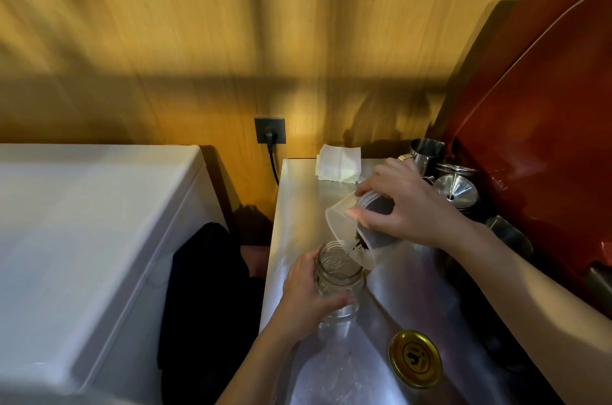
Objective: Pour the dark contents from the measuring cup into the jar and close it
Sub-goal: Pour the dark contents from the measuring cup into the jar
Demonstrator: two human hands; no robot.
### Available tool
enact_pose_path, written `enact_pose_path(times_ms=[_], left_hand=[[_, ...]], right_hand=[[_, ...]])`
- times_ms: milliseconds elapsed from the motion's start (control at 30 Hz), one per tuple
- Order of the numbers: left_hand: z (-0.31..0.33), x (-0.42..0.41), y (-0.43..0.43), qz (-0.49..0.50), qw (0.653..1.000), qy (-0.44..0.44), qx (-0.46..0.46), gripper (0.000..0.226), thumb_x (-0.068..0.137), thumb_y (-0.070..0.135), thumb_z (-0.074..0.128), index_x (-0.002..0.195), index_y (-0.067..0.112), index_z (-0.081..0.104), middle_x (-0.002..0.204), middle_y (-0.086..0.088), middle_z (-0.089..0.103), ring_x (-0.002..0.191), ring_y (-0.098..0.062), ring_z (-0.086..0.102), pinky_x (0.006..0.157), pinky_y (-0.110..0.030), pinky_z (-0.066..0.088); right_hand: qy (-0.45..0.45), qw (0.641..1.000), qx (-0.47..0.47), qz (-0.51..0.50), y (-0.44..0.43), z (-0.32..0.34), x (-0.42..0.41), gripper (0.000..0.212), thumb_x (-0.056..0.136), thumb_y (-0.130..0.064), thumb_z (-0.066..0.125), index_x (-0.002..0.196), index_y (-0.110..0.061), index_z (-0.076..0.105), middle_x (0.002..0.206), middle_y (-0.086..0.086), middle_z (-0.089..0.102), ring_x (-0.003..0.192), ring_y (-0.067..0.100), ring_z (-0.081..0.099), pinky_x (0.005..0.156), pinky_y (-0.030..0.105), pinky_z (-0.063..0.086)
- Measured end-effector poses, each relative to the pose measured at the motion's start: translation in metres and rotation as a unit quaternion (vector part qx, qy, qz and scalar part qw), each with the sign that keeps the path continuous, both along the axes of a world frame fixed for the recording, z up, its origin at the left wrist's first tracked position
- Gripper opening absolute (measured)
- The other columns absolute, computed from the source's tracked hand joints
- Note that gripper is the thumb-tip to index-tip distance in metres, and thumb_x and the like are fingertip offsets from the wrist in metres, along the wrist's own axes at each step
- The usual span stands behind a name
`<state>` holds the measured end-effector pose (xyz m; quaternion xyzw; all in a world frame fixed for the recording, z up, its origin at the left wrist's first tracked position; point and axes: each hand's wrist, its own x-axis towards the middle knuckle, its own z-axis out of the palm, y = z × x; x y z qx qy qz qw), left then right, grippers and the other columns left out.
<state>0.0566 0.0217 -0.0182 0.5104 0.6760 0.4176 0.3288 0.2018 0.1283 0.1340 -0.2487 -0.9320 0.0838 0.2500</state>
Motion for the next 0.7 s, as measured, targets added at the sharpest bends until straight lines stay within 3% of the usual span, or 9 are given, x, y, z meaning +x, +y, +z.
enact_pose_path(times_ms=[167, 300, 700], left_hand=[[0.0022, 0.0013, -0.0002, 0.005, 1.0, 0.001, 0.0, 0.08, 0.05, 0.051, 0.079, 0.118, 0.042, 0.038, 0.124, 0.007, 0.051, 0.121, -0.016, 0.048, 0.105, -0.036, 0.042], [0.0038, 0.0013, -0.0014, 0.003, 1.0, 0.009, -0.004, 0.089, 0.052, 0.049, 0.079, 0.129, 0.027, 0.043, 0.129, 0.001, 0.051, 0.123, -0.019, 0.047, 0.107, -0.044, 0.041], [0.0054, 0.0025, -0.001, 0.011, 1.0, 0.011, -0.004, 0.083, 0.053, 0.045, 0.081, 0.126, 0.028, 0.045, 0.126, 0.001, 0.052, 0.121, -0.022, 0.049, 0.105, -0.047, 0.041]], right_hand=[[-0.002, 1.0, 0.02, 0.011, 0.0007, -0.0007, -0.0039, 0.038, 0.073, -0.046, 0.062, 0.086, -0.01, 0.067, 0.071, -0.004, 0.047, 0.077, 0.017, 0.043, 0.078, 0.032, 0.025], [-0.013, 0.998, 0.045, 0.038, -0.0007, -0.0024, -0.0053, 0.037, 0.073, -0.043, 0.064, 0.084, -0.008, 0.066, 0.07, -0.003, 0.046, 0.075, 0.018, 0.042, 0.074, 0.025, 0.018], [-0.013, 0.994, 0.086, 0.066, -0.0037, -0.0069, -0.0074, 0.036, 0.072, -0.038, 0.067, 0.079, -0.003, 0.066, 0.068, 0.009, 0.057, 0.069, 0.027, 0.05, 0.072, 0.042, 0.035]])
